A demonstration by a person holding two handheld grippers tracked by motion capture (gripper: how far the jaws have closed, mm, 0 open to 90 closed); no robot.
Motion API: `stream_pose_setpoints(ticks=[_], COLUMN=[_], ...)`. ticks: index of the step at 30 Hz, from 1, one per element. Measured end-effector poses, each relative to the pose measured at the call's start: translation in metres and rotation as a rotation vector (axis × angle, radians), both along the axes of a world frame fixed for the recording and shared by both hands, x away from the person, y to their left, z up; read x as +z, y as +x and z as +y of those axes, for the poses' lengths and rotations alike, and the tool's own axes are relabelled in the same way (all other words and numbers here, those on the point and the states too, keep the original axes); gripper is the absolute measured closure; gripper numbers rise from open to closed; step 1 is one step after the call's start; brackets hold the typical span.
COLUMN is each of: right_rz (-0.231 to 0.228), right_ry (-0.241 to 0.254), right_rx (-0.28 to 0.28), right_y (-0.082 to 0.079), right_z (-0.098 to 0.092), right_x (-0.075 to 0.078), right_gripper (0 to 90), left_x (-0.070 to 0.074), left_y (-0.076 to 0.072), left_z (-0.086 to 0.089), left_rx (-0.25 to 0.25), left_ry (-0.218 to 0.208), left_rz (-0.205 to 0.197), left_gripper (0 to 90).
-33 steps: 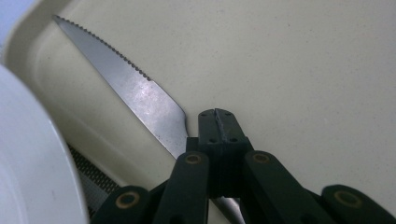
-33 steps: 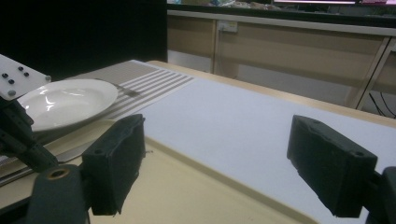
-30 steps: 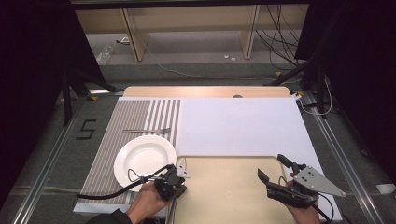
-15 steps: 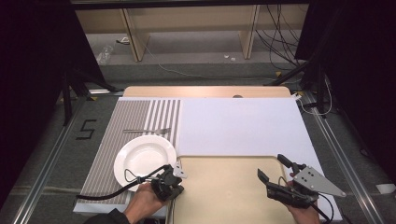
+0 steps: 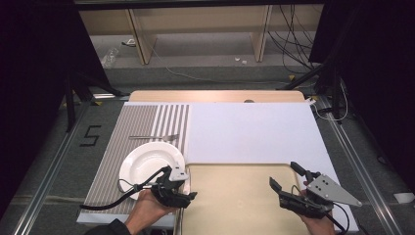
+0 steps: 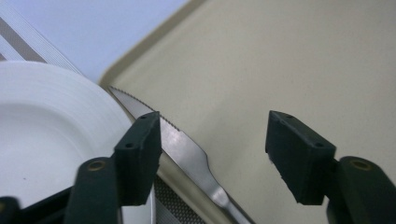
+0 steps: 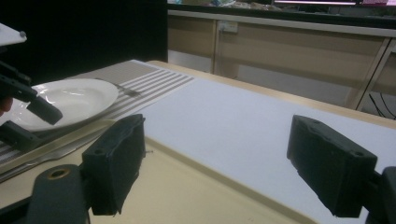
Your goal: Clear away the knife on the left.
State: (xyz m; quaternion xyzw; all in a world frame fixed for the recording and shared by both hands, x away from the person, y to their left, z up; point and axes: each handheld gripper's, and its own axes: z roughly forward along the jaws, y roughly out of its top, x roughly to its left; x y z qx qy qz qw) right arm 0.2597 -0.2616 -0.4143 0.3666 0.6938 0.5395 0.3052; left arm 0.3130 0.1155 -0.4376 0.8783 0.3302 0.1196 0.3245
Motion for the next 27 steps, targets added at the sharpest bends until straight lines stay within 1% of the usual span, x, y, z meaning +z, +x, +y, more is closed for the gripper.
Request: stream_pose_setpoints(ticks=[4, 6, 8, 11, 18, 21, 23, 27], right_rz=[0.002, 0.002, 0.001, 0.002, 0.005, 0.007, 0.008, 0.010], right_ry=[0.000, 0.000, 0.001, 0.001, 0.000, 0.005, 0.007, 0.007], right_rx=[0.000, -0.001, 0.000, 0.000, 0.001, -0.002, -0.003, -0.002], right_y=[0.000, 0.000, 0.000, 0.000, 0.001, 0.001, 0.001, 0.002], right_z=[0.000, 0.000, 0.000, 0.000, -0.001, -0.001, -0.002, -0.002], right_x=[0.000, 0.000, 0.000, 0.000, -0.001, -0.002, -0.002, -0.002], right_gripper=[20.1, 20.1, 20.1, 20.0, 20.1, 20.0, 20.0, 20.0], left_x=[0.006, 0.007, 0.009, 0.011, 0.019, 0.022, 0.023, 0.026], left_y=[-0.001, 0.000, 0.000, 0.001, 0.003, 0.004, 0.005, 0.005], left_z=[0.004, 0.005, 0.007, 0.010, 0.017, 0.021, 0.023, 0.025], left_rx=[0.012, 0.018, 0.020, 0.027, 0.061, 0.078, 0.084, 0.093], left_ry=[-0.044, -0.066, -0.073, -0.085, -0.138, -0.169, -0.180, -0.185], left_rz=[-0.037, -0.039, -0.052, -0.052, -0.076, -0.084, -0.084, -0.092], left_gripper=[28.9, 26.5, 24.9, 21.7, 17.4, 16.6, 15.8, 15.5])
